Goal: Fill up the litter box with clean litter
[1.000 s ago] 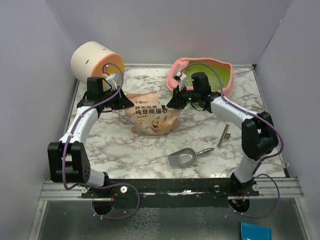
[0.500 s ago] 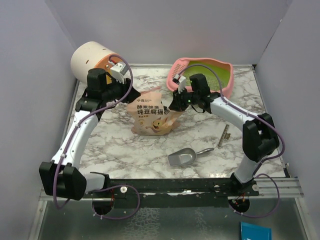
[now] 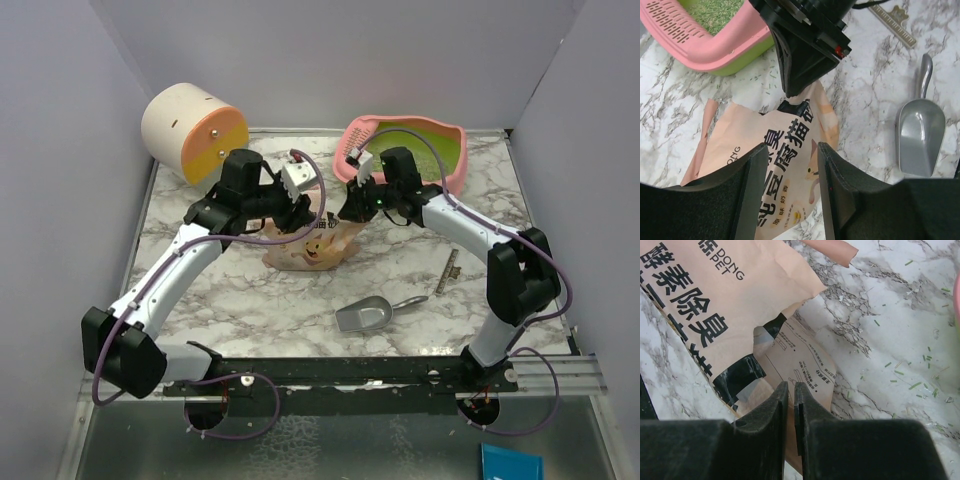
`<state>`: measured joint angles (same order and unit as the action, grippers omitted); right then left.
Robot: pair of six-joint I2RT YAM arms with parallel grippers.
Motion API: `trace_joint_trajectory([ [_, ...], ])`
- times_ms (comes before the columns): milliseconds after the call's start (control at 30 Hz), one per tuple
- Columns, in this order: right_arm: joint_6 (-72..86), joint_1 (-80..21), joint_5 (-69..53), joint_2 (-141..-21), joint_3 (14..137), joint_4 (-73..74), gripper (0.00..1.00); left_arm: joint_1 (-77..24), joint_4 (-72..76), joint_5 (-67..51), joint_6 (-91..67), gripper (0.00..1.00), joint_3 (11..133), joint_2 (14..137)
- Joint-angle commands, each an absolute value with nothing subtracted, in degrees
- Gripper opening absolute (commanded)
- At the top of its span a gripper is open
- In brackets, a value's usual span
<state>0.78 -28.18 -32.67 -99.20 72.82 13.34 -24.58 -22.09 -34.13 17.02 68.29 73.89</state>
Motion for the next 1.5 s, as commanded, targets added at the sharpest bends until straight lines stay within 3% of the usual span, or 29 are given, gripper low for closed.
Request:
trace_joint_trajectory([
  [0, 0.5, -28.8, -33.2, -97.4, 72.0, 14.4, 0.11, -25.8, -23.5, -32.1, 25.2, 0.47, 67.6, 75.2],
  [300, 0.7, -28.8, -34.1, -95.9, 69.4, 13.7, 0.10, -27.3, -15.9, -29.8, 25.7, 0.50, 67.0, 80.0],
  [1033, -0.4, -28.9, -35.2, -94.8, 69.9, 15.0, 0.09, -30.7, -17.3, -32.7, 32.4, 0.49, 67.8, 91.4],
  [1100, -0.6, -28.9, -35.2, -94.8, 70.0, 15.3, 0.09, -30.7, -17.5, -33.3, 32.9, 0.43, 68.1, 92.8],
  [1167, -0.8, -28.9, -35.0, -94.8, 70.2, 15.6, 0.09, -30.7, -17.4, -34.0, 33.1, 0.22, 68.4, 93.4],
  [1200, -0.8, -28.9, -34.6, -94.8, 70.2, 15.7, 0.09, -30.7, -17.4, -34.2, 33.1, 0.06, 68.6, 93.5],
  [1233, -0.7, -28.9, -34.1, -94.8, 70.2, 15.7, 0.10, -30.7, -17.2, -34.4, 32.7, 0.00, 68.8, 93.3],
  [1367, 0.1, -28.9, -29.2, -93.9, 70.1, 15.5, 0.12, -30.7, -13.5, -32.3, 30.8, 0.00, 68.2, 90.4],
  [1467, 0.8, -28.9, -23.6, -91.8, 69.7, 16.0, 0.26, -30.8, -9.2, -30.5, 28.9, 0.00, 67.4, 87.3],
])
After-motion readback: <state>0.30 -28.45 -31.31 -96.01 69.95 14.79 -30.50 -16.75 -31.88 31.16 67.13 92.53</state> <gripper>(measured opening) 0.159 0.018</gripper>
